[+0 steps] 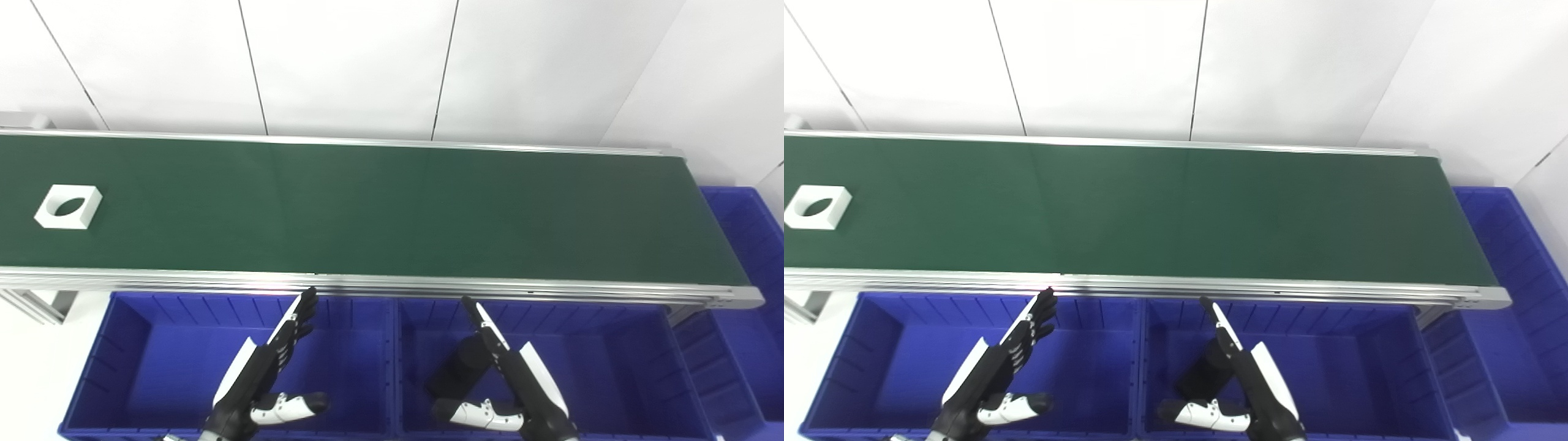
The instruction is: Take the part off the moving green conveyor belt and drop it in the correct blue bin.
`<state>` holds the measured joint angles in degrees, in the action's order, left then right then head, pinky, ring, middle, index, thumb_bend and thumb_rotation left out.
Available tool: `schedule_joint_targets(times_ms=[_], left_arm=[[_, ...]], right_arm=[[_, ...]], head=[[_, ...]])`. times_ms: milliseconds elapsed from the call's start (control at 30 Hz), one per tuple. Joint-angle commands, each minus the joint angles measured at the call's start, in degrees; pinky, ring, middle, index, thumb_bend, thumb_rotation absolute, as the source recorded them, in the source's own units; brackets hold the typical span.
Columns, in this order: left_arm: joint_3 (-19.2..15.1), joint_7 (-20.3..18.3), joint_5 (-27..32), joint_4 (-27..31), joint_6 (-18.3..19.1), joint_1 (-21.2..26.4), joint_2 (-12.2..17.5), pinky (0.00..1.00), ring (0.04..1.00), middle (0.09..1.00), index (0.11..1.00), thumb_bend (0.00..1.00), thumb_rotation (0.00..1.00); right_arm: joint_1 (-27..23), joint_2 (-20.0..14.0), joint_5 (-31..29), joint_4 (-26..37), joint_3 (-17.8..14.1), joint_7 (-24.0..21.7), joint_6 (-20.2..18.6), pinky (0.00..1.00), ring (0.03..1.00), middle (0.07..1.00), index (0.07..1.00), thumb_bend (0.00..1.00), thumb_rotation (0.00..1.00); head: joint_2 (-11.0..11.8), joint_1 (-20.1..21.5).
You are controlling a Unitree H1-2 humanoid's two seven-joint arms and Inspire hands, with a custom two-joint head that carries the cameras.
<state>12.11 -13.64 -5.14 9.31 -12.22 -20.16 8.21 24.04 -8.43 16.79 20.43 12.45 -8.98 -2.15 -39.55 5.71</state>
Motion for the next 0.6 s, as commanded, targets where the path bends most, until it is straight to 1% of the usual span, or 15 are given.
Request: schedule_joint_targets(times_ms=[0, 100, 233, 367, 500, 567], left_arm=[[0.5, 0.3, 0.0, 2.0, 0.8, 0.2, -0.5, 0.95, 1.0, 1.0, 1.0, 0.97, 0.59], [0.7, 0.2, -0.1, 2.5, 1.9, 0.2, -0.5, 0.95, 1.0, 1.0, 1.0, 0.97, 0.6], [0.9, 0.5, -0.6, 2.5, 1.7, 0.4, -0.6, 0.96, 1.0, 1.0, 1.0, 0.96, 0.61], [0.9, 0.8, -1.3, 2.0, 0.7, 0.6, -0.6, 0.96, 1.0, 1.0, 1.0, 0.95, 0.63], [0.8, 0.9, -1.3, 2.2, 0.9, 0.6, -0.7, 0.95, 1.0, 1.0, 1.0, 0.95, 0.63], [0.8, 0.9, -1.3, 2.4, 1.0, 0.6, -0.6, 0.95, 0.999, 1.0, 1.0, 0.95, 0.64]], right_arm=[[-0.5, -0.2, -1.1, 1.7, -0.4, 0.2, 1.1, 0.97, 0.998, 1.0, 1.0, 1.0, 0.53], [-0.7, -0.4, -0.5, 1.3, -0.4, 0.5, 1.7, 0.96, 0.993, 1.0, 1.0, 1.0, 0.55], [-0.9, -0.4, -0.7, 0.7, -0.4, 0.8, 2.9, 0.96, 0.992, 1.0, 1.0, 0.99, 0.57], [-0.9, 0.1, -1.4, 0.2, -0.4, 1.3, 3.4, 0.95, 0.989, 1.0, 1.0, 0.98, 0.59], [-0.9, 0.3, -1.0, 0.0, -0.2, 2.0, 4.0, 0.94, 0.984, 1.0, 1.0, 0.98, 0.62], [-0.8, 0.4, -0.5, 0.2, -0.1, 2.4, 3.9, 0.93, 0.976, 1.0, 1.0, 0.97, 0.65]], head=[[0.0, -0.4], [-0.1, -0.5], [-0.2, -0.5], [-0.1, -0.4], [-0.2, -0.3], [-0.4, -0.2]])
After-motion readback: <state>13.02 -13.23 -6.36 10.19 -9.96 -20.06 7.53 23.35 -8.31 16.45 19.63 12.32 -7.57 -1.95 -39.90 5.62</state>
